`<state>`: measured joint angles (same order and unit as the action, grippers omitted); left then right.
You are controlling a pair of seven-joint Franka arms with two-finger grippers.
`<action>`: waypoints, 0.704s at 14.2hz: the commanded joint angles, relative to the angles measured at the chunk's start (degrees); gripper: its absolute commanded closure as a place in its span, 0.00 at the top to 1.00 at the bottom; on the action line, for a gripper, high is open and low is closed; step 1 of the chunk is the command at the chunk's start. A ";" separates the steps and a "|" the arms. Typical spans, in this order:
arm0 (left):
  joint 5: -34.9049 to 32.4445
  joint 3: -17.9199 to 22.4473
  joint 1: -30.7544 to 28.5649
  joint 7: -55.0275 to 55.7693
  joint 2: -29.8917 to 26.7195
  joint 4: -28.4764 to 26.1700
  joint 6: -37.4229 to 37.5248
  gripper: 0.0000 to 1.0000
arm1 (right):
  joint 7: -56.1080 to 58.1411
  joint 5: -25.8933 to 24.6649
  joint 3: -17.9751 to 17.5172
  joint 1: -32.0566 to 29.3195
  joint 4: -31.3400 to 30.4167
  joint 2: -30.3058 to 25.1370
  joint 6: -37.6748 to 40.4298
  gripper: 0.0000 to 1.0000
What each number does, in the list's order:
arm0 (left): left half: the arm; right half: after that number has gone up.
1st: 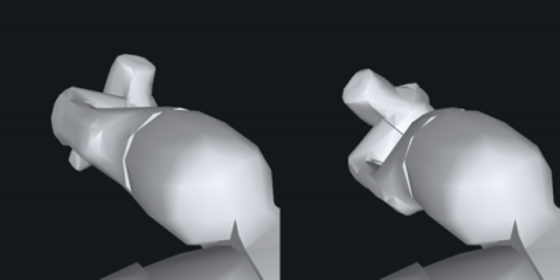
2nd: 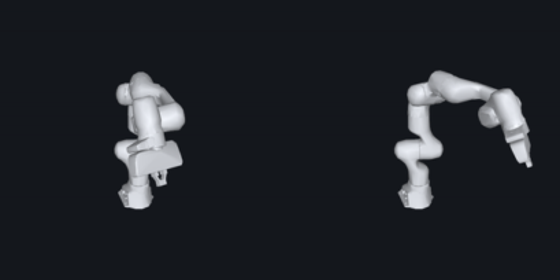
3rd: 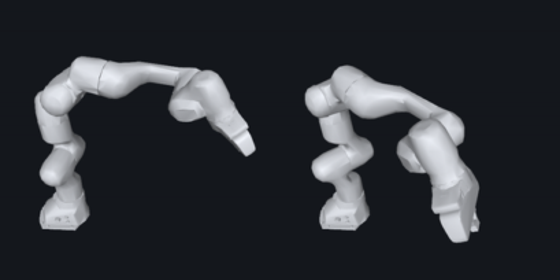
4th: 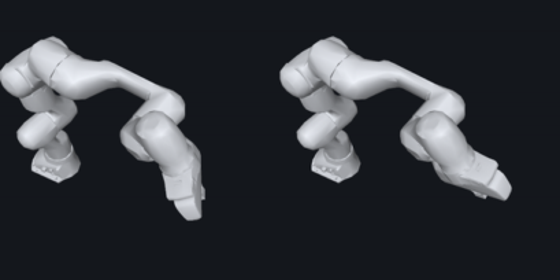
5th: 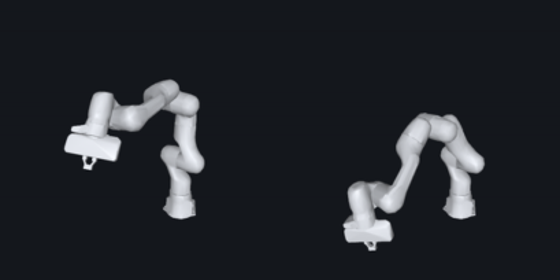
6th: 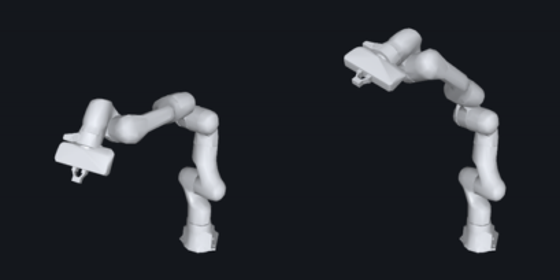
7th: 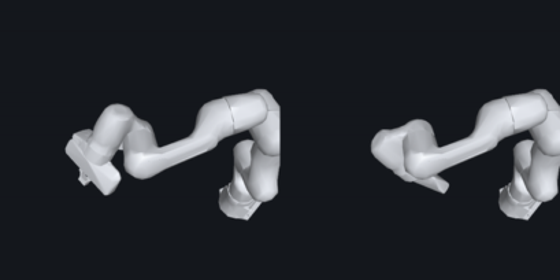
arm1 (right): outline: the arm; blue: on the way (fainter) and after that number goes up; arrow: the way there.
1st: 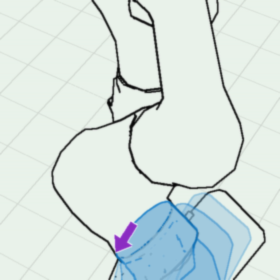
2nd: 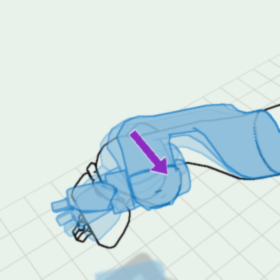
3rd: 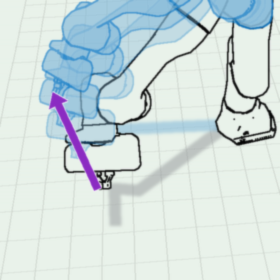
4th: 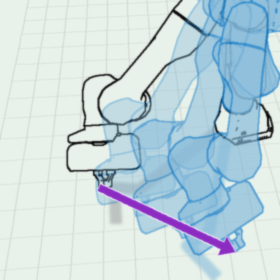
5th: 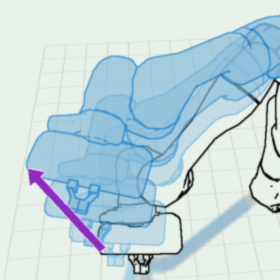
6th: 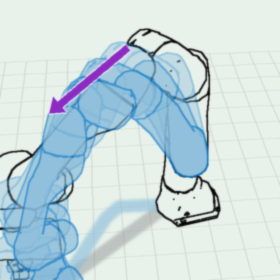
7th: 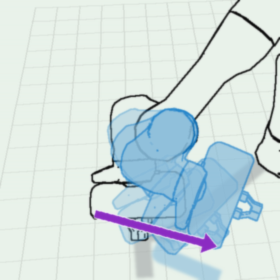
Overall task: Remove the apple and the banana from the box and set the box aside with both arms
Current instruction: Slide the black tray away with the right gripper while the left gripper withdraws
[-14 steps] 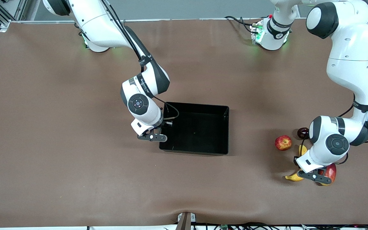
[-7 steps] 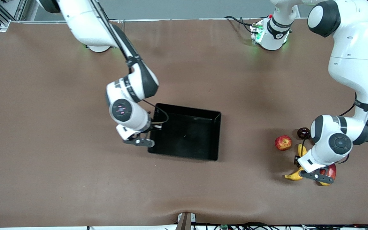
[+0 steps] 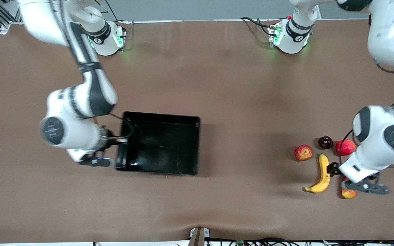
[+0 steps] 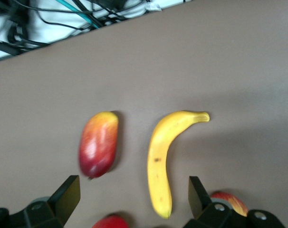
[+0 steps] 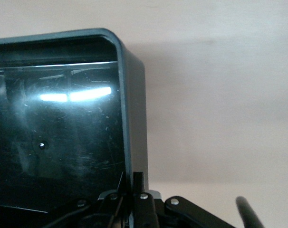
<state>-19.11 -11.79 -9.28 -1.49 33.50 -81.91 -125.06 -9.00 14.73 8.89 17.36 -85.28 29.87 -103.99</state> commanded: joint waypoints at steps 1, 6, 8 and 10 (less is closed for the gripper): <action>3.45 -0.16 -0.56 0.61 -7.90 -4.74 2.62 1.00 | 6.68 0.04 -1.34 -7.67 -6.98 -5.77 1.16 0.00; 10.58 0.54 -0.82 1.58 -17.40 -4.49 12.29 1.00 | 19.78 -1.54 -1.07 -20.33 -10.17 -7.02 0.63 0.00; 10.85 -0.07 -2.32 0.88 -18.64 -3.08 13.08 1.00 | 24.00 -2.76 -1.07 -23.41 -10.17 -6.67 -1.29 0.00; 13.56 -0.07 -1.53 1.92 -20.83 -2.73 19.39 1.00 | 30.76 -2.86 -1.16 -26.66 -11.22 -5.00 -4.97 0.00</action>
<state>-8.18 -11.36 -10.72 -0.31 14.94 -84.08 -109.63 16.58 12.25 9.21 -6.27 -94.44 25.51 -106.41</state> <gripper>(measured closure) 0.000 0.943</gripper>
